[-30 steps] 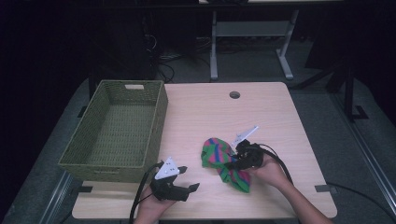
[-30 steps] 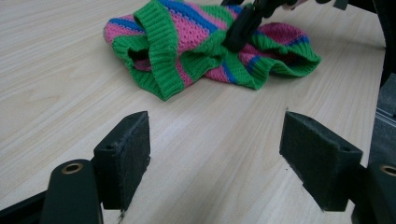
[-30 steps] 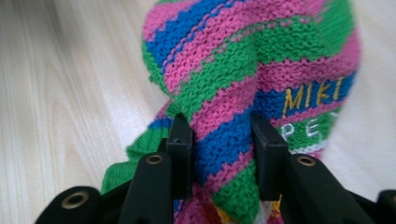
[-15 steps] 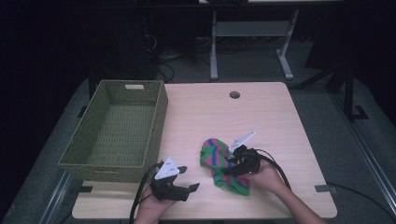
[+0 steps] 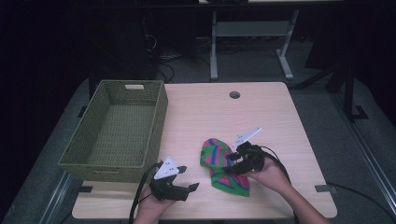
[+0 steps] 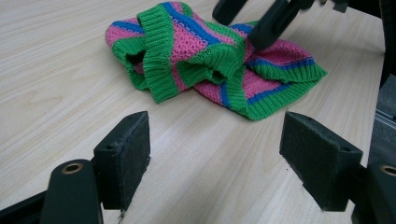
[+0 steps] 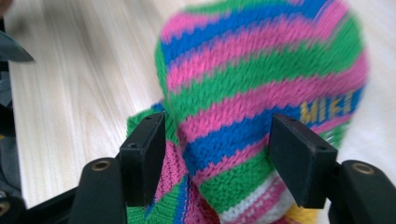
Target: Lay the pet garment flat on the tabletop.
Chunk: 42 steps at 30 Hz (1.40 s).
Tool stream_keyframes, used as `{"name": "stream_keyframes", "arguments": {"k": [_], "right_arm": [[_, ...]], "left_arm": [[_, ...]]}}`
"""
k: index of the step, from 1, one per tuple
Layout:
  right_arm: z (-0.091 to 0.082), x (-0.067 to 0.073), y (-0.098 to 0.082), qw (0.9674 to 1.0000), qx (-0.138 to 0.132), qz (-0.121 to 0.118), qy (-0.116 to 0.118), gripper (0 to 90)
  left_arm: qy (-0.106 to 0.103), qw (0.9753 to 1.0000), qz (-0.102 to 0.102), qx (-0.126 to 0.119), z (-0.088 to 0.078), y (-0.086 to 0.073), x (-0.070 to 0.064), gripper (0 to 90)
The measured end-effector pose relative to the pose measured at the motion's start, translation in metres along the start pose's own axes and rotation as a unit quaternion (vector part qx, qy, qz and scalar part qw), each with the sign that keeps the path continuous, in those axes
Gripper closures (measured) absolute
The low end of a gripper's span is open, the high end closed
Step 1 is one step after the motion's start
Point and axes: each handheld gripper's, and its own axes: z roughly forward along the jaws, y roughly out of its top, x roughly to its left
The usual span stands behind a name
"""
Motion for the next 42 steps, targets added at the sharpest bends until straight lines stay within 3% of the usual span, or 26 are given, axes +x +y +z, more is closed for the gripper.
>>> {"name": "stream_keyframes", "arguments": {"k": [6, 9, 11, 14, 19, 25, 27, 31, 42], "right_arm": [[-0.015, 0.009, 0.014, 0.9996, -0.018, -0.02, -0.004, 44.7], [-0.013, 0.023, 0.026, 0.9988, -0.015, -0.046, 0.003, 51.7], [-0.008, 0.03, 0.032, 0.9978, -0.01, -0.065, 0.007, 52.7], [0.0, 0.034, 0.036, 0.9971, -0.001, -0.075, 0.009, 53.8], [0.027, 0.036, 0.042, 0.9932, 0.04, -0.106, -0.023, 59.3], [0.05, 0.022, 0.034, 0.9927, 0.08, -0.087, -0.025, 71.7], [0.052, 0.021, 0.033, 0.9924, 0.081, -0.088, -0.028, 72.8], [0.053, 0.015, 0.027, 0.9953, 0.064, -0.07, -0.019, 75.7], [0.049, 0.016, 0.027, 0.9954, 0.054, -0.076, -0.021, 79.1]], "left_arm": [[0.0, 1.0, 0.0, 0.0, 0.0, 0.0, 0.0, 24.2], [0.0, 1.0, 0.003, 0.0, 0.0, 0.0, 0.0, 24.2], [0.001, 1.0, 0.005, 0.003, 0.0, 0.0, 0.0, 24.2], [0.0, 1.0, 0.003, -0.001, 0.0, 0.0, 0.001, 24.2], [-0.001, 1.0, -0.001, -0.002, -0.001, -0.001, 0.001, 24.1], [0.0, 1.0, 0.001, -0.001, -0.002, 0.0, 0.001, 24.2], [0.0, 1.0, -0.001, -0.004, -0.002, 0.0, 0.001, 24.2], [-0.001, 1.0, -0.001, -0.001, -0.002, -0.001, 0.001, 24.2], [0.001, 1.0, 0.0, -0.004, -0.003, 0.0, 0.001, 24.2]]}}
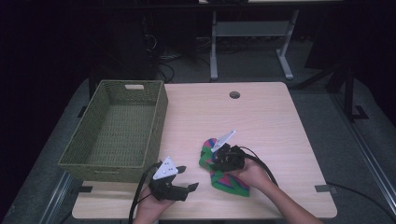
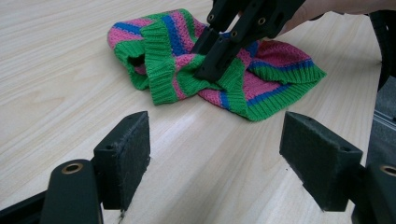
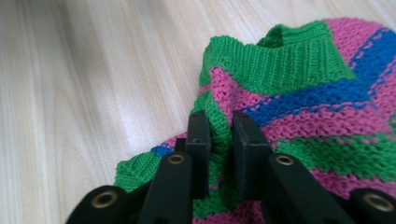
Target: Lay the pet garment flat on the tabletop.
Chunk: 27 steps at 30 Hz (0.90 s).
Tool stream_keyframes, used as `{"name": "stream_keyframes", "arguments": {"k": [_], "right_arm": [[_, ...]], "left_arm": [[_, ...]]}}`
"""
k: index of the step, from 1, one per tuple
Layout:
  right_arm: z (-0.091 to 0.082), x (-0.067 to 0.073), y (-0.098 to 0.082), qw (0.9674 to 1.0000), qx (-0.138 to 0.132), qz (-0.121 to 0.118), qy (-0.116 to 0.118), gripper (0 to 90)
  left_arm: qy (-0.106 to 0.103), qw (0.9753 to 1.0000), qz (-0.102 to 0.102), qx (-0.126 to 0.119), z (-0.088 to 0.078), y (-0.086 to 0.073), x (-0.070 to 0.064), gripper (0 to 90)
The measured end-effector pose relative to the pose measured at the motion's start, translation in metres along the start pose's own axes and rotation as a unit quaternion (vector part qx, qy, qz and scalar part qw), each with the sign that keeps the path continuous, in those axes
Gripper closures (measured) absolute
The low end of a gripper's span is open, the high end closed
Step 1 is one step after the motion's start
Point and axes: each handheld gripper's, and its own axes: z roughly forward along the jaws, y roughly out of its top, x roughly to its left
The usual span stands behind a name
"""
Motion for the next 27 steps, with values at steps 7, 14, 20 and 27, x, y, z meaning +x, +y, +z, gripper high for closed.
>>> {"name": "stream_keyframes", "arguments": {"k": [7, 14, 20, 27], "right_arm": [[-0.018, 0.0, 0.002, 0.9994, -0.029, 0.015, 0.01, 80.5], [-0.039, 0.0, 0.006, 0.9987, -0.047, 0.019, 0.009, 81.1], [-0.06, -0.003, 0.008, 0.9977, -0.065, 0.016, 0.003, 81.2], [-0.088, -0.005, 0.005, 0.9963, -0.085, 0.01, -0.004, 81.2]], "left_arm": [[0.002, 1.0, -0.004, -0.006, -0.002, 0.0, 0.001, 24.1], [0.001, 1.0, -0.003, -0.005, -0.001, 0.001, 0.0, 24.3], [-0.002, 1.0, -0.007, -0.004, 0.001, 0.0, 0.001, 24.8], [0.004, 0.9997, -0.013, -0.018, 0.003, 0.005, 0.002, 24.9]]}}
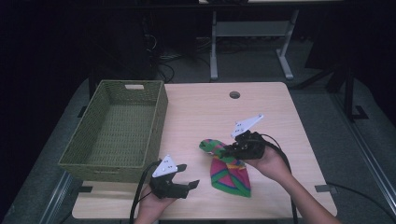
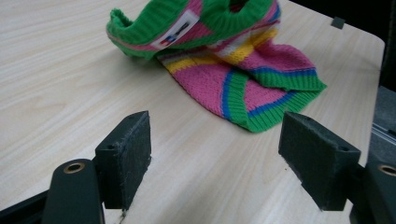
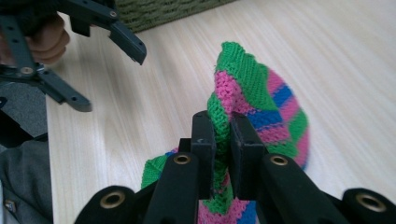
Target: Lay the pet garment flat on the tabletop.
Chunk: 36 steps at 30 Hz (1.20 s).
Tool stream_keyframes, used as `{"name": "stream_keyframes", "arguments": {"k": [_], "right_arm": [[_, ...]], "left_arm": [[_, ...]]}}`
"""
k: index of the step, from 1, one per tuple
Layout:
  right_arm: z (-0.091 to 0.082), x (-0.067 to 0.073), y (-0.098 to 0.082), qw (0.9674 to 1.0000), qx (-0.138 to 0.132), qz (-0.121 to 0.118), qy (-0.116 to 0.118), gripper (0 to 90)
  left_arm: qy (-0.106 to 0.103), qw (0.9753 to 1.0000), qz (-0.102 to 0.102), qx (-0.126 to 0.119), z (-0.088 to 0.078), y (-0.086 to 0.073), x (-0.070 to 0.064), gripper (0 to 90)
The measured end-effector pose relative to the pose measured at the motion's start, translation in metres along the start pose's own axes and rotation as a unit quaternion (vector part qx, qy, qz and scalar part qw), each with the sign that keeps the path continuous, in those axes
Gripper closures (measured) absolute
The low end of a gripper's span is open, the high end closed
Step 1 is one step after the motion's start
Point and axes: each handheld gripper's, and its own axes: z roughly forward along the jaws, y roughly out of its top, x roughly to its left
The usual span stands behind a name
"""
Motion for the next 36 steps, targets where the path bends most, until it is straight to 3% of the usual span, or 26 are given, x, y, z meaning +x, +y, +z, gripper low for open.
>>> {"name": "stream_keyframes", "arguments": {"k": [8, 13, 19, 31, 36], "right_arm": [[-0.028, -0.008, 0.001, 0.9996, -0.028, -0.002, 0.008, 81.1], [-0.034, -0.01, 0.001, 0.9991, -0.038, -0.009, 0.018, 81.1], [-0.04, -0.012, -0.002, 0.9986, -0.043, -0.016, 0.027, 81.1], [-0.056, -0.016, -0.006, 0.9981, -0.05, -0.018, 0.032, 81.1], [-0.055, -0.02, -0.008, 0.9981, -0.047, -0.017, 0.037, 81.0]], "left_arm": [[0.012, 0.9997, 0.009, -0.019, 0.01, 0.017, 0.001, 25.0], [0.021, 0.9994, -0.018, -0.019, 0.028, 0.022, 0.014, 25.1], [0.023, 0.9995, -0.023, -0.001, 0.044, 0.023, 0.022, 25.1], [0.022, 0.9997, -0.006, -0.012, 0.072, 0.034, 0.033, 34.0], [0.02, 0.9998, 0.008, 0.0, 0.084, 0.037, 0.036, 39.8]]}}
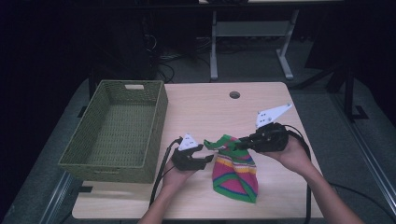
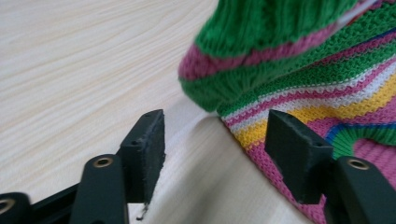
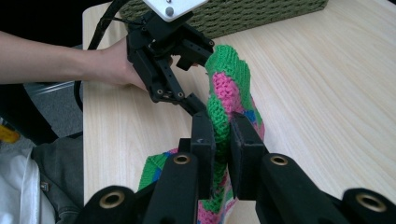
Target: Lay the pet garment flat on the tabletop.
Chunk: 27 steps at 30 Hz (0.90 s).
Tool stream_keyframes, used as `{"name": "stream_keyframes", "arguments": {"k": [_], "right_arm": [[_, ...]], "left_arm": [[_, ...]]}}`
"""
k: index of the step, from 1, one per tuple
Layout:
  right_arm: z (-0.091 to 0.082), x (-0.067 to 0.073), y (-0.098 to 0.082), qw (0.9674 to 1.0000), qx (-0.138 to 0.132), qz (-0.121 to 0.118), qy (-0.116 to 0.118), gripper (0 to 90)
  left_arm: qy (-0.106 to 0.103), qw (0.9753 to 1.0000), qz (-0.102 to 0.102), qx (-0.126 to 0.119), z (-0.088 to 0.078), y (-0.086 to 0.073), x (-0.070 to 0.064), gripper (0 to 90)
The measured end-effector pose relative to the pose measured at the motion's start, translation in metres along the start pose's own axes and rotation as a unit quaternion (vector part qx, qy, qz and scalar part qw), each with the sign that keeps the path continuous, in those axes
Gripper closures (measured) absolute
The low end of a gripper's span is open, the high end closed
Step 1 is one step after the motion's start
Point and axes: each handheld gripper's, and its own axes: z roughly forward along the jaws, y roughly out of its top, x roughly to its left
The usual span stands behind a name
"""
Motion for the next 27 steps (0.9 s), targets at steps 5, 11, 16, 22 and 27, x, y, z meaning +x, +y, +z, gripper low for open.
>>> {"name": "stream_keyframes", "arguments": {"k": [5, 11, 16, 22, 27], "right_arm": [[0.001, 0.001, 0.0, 1.0, 0.004, -0.003, 0.001, 80.8], [0.0, -0.002, -0.002, 1.0, 0.007, -0.004, -0.006, 80.8], [-0.002, -0.005, -0.008, 0.9999, 0.002, 0.008, -0.007, 80.8], [-0.003, -0.007, -0.013, 0.9999, 0.002, 0.013, -0.01, 81.0], [-0.007, -0.004, -0.012, 0.9999, -0.003, 0.009, -0.008, 81.1]], "left_arm": [[0.001, 1.0, -0.007, 0.006, 0.006, 0.005, 0.004, 51.9], [-0.007, 0.9997, -0.022, -0.002, 0.005, 0.004, 0.008, 70.0], [-0.014, 0.9996, -0.017, -0.015, 0.0, 0.006, 0.007, 81.5], [-0.018, 0.9997, -0.006, -0.016, -0.002, 0.007, 0.006, 89.8], [-0.01, 0.9999, -0.001, -0.007, 0.001, 0.006, 0.006, 69.4]]}}
